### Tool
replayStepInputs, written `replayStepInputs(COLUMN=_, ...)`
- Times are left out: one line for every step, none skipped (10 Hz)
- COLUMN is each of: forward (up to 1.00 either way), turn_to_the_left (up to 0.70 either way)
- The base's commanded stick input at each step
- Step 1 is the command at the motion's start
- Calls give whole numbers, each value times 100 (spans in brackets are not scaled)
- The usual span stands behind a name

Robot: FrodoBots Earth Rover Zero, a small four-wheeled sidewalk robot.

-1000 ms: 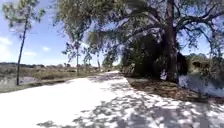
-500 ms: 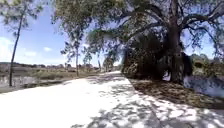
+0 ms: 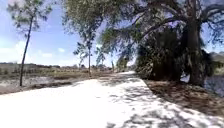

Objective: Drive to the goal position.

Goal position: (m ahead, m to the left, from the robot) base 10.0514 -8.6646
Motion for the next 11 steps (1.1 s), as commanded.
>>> replayStepInputs(forward=70, turn_to_the_left=0)
replayStepInputs(forward=70, turn_to_the_left=0)
replayStepInputs(forward=70, turn_to_the_left=0)
replayStepInputs(forward=70, turn_to_the_left=0)
replayStepInputs(forward=70, turn_to_the_left=0)
replayStepInputs(forward=70, turn_to_the_left=0)
replayStepInputs(forward=70, turn_to_the_left=0)
replayStepInputs(forward=70, turn_to_the_left=0)
replayStepInputs(forward=70, turn_to_the_left=0)
replayStepInputs(forward=70, turn_to_the_left=0)
replayStepInputs(forward=70, turn_to_the_left=0)
